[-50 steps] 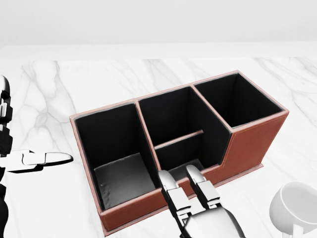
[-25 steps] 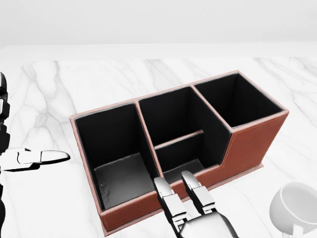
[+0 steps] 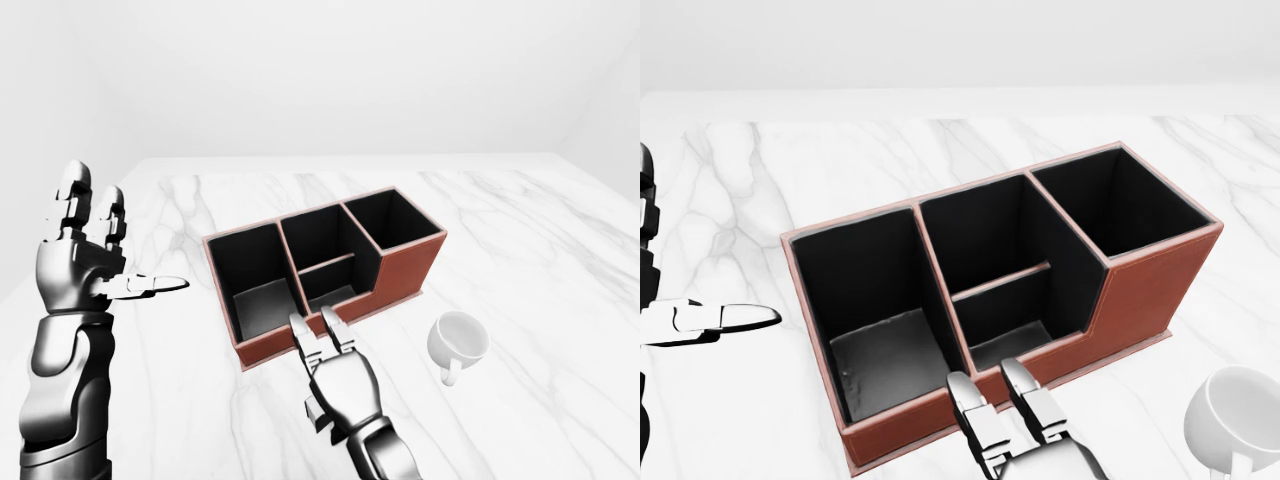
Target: Pick up the book and place it in the front compartment of the caddy.
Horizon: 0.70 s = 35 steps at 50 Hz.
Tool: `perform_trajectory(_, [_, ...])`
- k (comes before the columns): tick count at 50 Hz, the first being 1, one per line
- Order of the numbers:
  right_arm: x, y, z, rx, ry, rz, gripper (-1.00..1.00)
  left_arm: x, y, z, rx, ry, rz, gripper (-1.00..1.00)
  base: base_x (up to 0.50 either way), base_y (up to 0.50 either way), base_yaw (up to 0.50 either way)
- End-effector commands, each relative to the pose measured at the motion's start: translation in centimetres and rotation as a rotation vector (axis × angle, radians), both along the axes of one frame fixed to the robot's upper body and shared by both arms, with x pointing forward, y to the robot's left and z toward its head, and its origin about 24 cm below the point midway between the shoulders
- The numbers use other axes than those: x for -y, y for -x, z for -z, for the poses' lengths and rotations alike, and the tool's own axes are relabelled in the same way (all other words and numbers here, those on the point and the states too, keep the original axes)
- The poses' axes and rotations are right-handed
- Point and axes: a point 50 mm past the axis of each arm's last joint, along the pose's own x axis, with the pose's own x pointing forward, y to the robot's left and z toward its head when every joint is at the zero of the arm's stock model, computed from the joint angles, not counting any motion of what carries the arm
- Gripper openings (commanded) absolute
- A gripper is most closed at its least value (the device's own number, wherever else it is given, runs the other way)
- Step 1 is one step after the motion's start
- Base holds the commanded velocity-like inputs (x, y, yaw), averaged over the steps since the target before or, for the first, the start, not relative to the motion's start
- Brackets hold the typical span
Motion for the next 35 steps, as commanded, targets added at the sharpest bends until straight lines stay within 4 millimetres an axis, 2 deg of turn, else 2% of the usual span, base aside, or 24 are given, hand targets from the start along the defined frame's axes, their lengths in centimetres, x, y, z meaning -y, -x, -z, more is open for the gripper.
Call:
perform_trajectory(1, [-0.03, 0.08, 0.86, -0.010, 0.013, -0.001, 1.00, 0.04, -0.01, 0.05, -0.002, 0.001, 0.003, 1.00, 0.00, 0.00, 0.00])
perform_trajectory(35, [-0.03, 0.17, 1.73, -0.025, 0.031, -0.004, 1.00, 0.04, 0.04, -0.07, 0.004, 0.001, 0.004, 1.00, 0.00, 0.00, 0.00])
